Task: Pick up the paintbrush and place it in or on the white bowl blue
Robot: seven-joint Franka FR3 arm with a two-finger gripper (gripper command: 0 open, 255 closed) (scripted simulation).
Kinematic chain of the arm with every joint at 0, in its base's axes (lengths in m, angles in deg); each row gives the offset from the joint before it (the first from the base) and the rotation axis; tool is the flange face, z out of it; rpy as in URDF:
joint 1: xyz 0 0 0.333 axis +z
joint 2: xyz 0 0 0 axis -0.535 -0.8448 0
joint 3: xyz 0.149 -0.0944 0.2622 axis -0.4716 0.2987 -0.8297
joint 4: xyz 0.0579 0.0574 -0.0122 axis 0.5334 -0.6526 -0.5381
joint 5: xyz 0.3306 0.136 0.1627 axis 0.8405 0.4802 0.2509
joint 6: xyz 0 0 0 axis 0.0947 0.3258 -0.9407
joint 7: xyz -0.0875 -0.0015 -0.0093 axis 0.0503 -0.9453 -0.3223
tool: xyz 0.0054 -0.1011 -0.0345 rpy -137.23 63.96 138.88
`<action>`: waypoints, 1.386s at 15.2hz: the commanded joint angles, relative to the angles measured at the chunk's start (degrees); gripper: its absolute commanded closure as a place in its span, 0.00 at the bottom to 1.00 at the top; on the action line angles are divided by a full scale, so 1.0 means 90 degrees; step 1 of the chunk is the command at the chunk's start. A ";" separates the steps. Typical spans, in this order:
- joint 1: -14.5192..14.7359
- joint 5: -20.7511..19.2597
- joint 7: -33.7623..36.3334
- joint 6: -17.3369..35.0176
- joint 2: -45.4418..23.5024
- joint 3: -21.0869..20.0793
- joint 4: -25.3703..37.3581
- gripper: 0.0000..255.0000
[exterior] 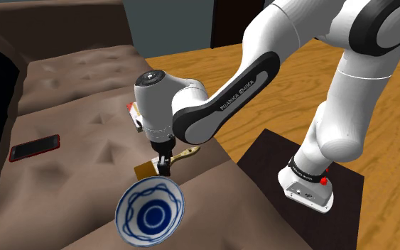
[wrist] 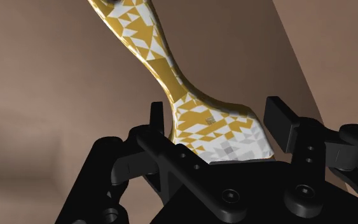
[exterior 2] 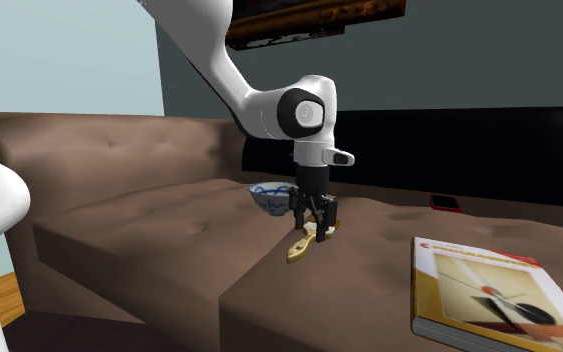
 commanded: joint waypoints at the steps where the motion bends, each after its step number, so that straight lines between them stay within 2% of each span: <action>1: 0.0000 0.0000 0.0000 0.0000 0.0000 0.0000 0.0000 1.00; 21: -0.0104 0.0563 -0.0404 -0.1501 0.0841 -0.0072 0.0793 1.00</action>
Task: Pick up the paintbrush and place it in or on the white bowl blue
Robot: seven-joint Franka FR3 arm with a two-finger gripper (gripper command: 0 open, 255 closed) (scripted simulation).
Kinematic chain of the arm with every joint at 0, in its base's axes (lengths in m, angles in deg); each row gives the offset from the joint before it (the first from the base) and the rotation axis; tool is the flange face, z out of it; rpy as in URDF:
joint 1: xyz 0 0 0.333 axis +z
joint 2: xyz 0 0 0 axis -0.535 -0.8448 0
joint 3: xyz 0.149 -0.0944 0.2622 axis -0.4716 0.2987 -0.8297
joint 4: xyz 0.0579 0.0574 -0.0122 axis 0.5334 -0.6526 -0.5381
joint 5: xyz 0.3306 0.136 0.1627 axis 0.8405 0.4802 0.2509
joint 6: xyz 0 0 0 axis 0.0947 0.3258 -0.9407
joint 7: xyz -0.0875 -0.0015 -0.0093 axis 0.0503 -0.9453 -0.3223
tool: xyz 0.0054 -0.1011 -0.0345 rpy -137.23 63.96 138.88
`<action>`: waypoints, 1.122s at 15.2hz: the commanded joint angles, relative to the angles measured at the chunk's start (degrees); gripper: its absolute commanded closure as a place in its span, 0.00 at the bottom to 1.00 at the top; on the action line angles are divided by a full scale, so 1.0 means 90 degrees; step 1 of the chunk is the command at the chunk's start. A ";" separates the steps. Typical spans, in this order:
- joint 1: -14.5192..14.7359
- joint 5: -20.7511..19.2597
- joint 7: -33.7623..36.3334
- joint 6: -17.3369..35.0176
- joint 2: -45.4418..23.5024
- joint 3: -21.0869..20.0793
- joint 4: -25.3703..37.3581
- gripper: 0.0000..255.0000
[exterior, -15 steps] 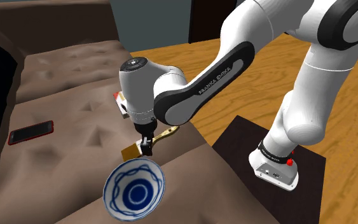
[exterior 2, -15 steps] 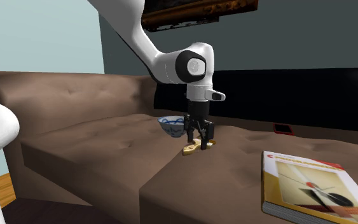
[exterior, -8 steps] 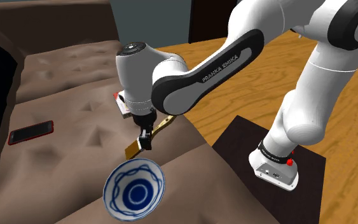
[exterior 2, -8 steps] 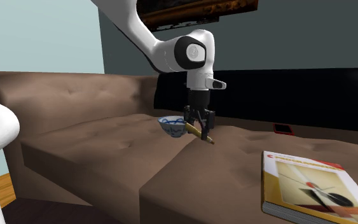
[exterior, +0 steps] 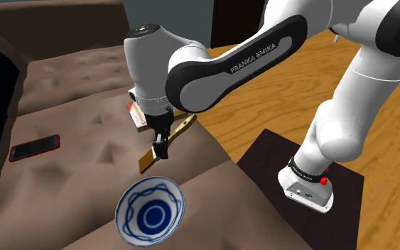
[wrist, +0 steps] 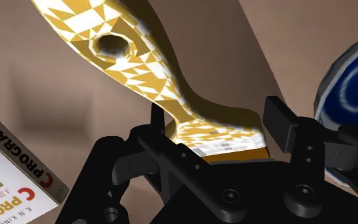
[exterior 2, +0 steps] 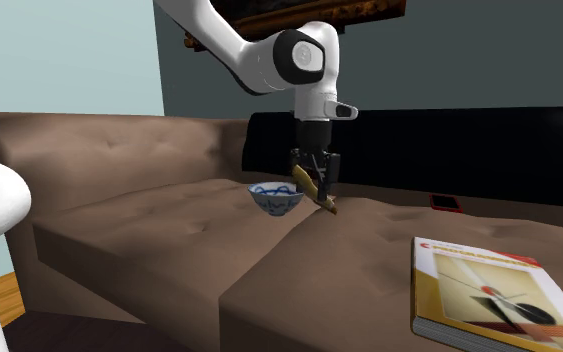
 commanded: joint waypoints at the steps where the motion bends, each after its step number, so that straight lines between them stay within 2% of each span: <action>1: -0.0004 0.0041 -0.0026 -0.0163 0.0067 -0.0001 0.0104 1.00; 12: -0.0026 0.0168 -0.0124 -0.1009 0.0292 0.0012 0.0758 1.00; 17: 0.0395 -0.0019 0.0741 -0.1124 -0.0092 -0.0381 0.1185 1.00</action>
